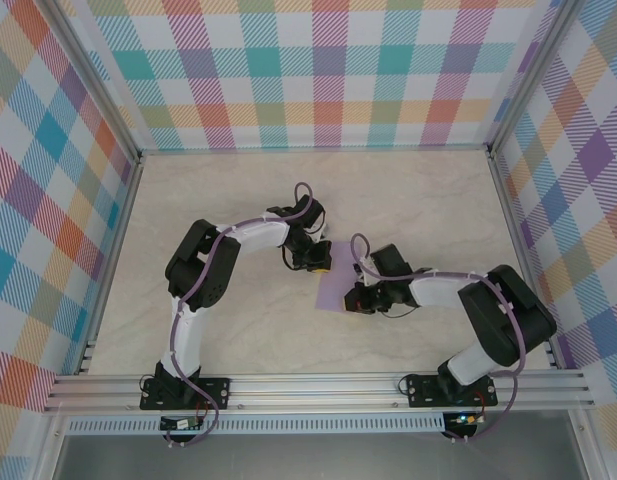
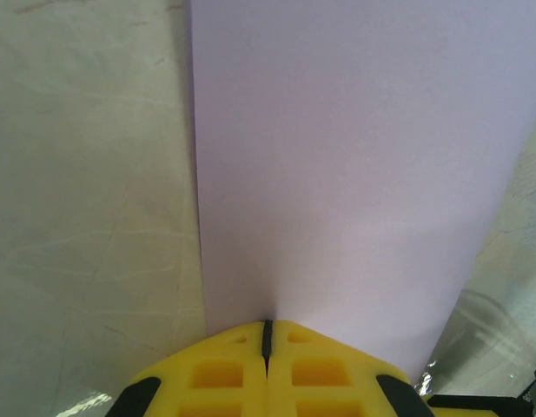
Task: Fold a paper plane with a square sheet of paper (pick it up from the middle)
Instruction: Fold the square sheet of paper in half at the center of the table, then first fold in half a square sheet of paper at the center of the table.
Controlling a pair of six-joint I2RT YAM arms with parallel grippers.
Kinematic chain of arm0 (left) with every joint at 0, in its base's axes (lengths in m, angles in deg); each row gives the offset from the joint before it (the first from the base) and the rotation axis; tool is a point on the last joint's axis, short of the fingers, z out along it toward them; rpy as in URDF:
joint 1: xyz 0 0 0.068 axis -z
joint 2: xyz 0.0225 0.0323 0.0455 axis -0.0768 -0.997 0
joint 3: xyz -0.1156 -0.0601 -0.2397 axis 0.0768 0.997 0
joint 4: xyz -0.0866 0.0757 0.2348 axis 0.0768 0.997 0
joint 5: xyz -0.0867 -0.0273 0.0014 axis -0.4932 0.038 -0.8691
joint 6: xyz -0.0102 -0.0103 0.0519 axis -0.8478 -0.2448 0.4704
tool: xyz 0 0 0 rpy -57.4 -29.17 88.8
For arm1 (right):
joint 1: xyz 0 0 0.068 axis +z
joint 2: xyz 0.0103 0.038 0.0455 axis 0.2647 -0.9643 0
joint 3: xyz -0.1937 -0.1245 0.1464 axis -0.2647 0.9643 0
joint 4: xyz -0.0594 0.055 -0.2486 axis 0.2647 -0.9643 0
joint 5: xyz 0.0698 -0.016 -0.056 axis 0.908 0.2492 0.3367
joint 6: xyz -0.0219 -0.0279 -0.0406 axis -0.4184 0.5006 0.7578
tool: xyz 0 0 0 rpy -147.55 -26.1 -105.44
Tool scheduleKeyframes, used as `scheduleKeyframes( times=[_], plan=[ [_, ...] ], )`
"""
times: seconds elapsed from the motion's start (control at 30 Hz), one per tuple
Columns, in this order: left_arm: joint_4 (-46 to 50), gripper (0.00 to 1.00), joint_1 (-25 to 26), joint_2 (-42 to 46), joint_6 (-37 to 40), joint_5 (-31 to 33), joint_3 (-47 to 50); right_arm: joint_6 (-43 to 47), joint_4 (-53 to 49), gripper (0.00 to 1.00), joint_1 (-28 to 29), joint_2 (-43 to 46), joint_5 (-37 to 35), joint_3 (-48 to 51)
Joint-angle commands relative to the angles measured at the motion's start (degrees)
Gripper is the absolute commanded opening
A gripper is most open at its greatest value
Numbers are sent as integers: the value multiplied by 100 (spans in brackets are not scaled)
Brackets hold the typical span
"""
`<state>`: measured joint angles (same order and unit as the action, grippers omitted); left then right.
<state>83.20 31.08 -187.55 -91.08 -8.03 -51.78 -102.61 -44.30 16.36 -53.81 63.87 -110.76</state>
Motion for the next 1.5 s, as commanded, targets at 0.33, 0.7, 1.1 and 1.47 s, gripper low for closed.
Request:
scheduleKeyframes(
  times=[0.33, 0.7, 1.1, 1.47],
  plan=[
    [525, 0, -45, -760, 37, 1418, 494, -34, -1081, 0, -94, 998, -730, -836],
    [515, 0, -35, -645, 45, 1182, 375, 39, -550, 0, -540, -773, -461, -1807],
    [578, 0, -6, -305, 13, 830, -17, 61, -457, 0, -603, -1293, -635, -1507],
    [-1134, 7, 314, 1527, -1642, 682, 1482, -539, -423, 0, -585, -1073, -501, -1100]
  ],
)
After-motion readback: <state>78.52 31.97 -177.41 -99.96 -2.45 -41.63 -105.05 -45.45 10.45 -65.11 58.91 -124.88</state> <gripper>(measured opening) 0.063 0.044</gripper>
